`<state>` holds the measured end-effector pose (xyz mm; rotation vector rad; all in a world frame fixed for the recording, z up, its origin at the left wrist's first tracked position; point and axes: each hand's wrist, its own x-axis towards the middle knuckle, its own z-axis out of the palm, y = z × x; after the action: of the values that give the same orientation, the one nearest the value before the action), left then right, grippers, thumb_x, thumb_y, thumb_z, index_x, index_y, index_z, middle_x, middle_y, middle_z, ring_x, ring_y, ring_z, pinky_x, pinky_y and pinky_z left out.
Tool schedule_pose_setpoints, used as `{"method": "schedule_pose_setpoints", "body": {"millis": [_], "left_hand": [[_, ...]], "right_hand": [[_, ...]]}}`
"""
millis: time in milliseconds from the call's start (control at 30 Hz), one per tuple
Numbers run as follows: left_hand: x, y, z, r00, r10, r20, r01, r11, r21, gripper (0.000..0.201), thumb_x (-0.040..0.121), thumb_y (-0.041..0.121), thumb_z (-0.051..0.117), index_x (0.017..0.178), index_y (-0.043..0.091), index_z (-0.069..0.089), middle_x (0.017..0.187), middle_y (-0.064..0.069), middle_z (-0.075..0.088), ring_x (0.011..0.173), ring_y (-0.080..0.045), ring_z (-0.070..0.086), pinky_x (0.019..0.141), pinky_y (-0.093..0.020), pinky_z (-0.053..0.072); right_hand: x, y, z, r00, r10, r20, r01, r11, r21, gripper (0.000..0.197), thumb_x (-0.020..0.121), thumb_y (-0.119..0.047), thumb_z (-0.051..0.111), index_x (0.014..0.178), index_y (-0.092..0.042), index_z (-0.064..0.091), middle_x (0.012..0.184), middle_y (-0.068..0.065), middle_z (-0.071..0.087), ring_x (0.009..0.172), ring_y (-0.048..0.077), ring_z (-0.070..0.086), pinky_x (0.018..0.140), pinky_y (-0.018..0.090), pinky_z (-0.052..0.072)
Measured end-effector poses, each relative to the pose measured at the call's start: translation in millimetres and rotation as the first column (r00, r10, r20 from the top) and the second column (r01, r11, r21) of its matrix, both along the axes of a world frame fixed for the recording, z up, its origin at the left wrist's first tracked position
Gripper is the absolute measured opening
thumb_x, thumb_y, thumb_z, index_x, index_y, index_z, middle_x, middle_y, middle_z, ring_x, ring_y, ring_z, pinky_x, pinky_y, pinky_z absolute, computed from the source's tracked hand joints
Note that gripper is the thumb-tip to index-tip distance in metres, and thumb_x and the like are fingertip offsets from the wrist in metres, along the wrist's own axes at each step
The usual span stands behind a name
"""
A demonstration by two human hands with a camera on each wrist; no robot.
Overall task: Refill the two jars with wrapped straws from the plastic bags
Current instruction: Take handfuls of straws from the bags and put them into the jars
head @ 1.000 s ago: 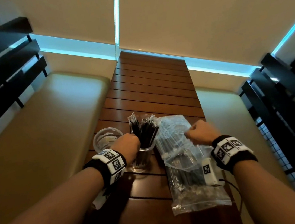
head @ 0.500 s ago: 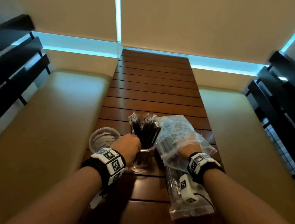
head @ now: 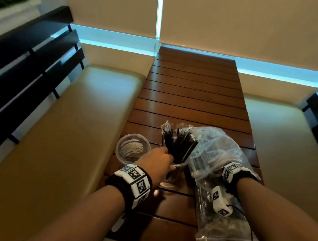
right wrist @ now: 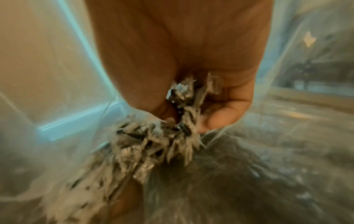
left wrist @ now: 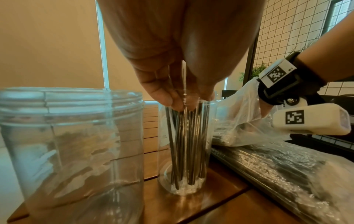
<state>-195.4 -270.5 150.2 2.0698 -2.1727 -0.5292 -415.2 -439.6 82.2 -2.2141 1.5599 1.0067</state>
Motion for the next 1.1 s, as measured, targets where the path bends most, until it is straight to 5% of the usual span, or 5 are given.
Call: {"method": "schedule_pose_setpoints", "body": {"millis": [133, 433, 600, 933, 1100], "left_hand": [[-7, 3, 0, 1.0, 0.013, 0.023, -0.014, 1.0, 0.025, 0.03, 0.101, 0.035, 0.046, 0.115, 0.015, 0.063, 0.117, -0.002, 0.054, 0.103, -0.022, 0.058, 0.083, -0.038, 0.052], [-20, 8, 9, 0.986, 0.164, 0.019, -0.161, 0.982, -0.101, 0.038, 0.093, 0.04, 0.057, 0.125, 0.021, 0.049, 0.123, 0.0, 0.039, 0.099, -0.021, 0.058, 0.075, -0.037, 0.057], [-32, 4, 31, 0.993, 0.121, -0.014, -0.121, 0.97, -0.21, 0.044, 0.093, 0.041, 0.057, 0.129, 0.021, 0.042, 0.127, -0.003, 0.034, 0.103, -0.023, 0.056, 0.074, -0.037, 0.057], [-69, -15, 72, 0.995, -0.1, -0.03, 0.079, 0.914, -0.399, 0.065, 0.086, 0.041, 0.065, 0.14, 0.021, 0.036, 0.143, -0.005, 0.033, 0.122, -0.025, 0.045, 0.096, -0.04, 0.048], [-92, -22, 90, 0.932, -0.239, -0.273, 0.102, 0.894, -0.436, 0.077, 0.082, 0.037, 0.072, 0.145, 0.02, 0.031, 0.144, -0.002, 0.04, 0.126, -0.021, 0.044, 0.105, -0.041, 0.041]], "right_hand": [[-18, 6, 7, 1.0, 0.029, -0.008, -0.029, 0.999, -0.022, 0.07, 0.092, -0.037, 0.06, 0.152, -0.022, 0.027, 0.149, 0.006, 0.042, 0.132, 0.021, 0.044, 0.108, 0.032, 0.038], [-17, 35, 75, 0.953, -0.094, 0.287, 0.118, 0.991, -0.065, 0.062, 0.104, -0.032, 0.037, 0.155, -0.015, 0.005, 0.162, 0.003, 0.004, 0.149, 0.021, 0.008, 0.121, 0.034, 0.012], [-13, 41, 122, 0.995, -0.033, 0.096, 0.045, 0.991, -0.13, 0.04, 0.098, -0.037, 0.049, 0.128, -0.011, 0.057, 0.128, 0.011, 0.061, 0.114, 0.027, 0.058, 0.091, 0.03, 0.046], [5, 79, 249, 0.953, 0.175, -0.248, -0.23, 0.949, -0.214, 0.036, 0.092, -0.049, 0.055, 0.097, -0.014, 0.059, 0.08, -0.002, 0.056, 0.084, 0.022, 0.056, 0.075, 0.03, 0.043], [31, 105, 298, 0.93, 0.249, -0.268, -0.312, 0.924, -0.222, 0.032, 0.098, -0.035, 0.053, 0.115, -0.011, 0.064, 0.085, 0.001, 0.057, 0.066, 0.011, 0.05, 0.058, 0.022, 0.038]]}}
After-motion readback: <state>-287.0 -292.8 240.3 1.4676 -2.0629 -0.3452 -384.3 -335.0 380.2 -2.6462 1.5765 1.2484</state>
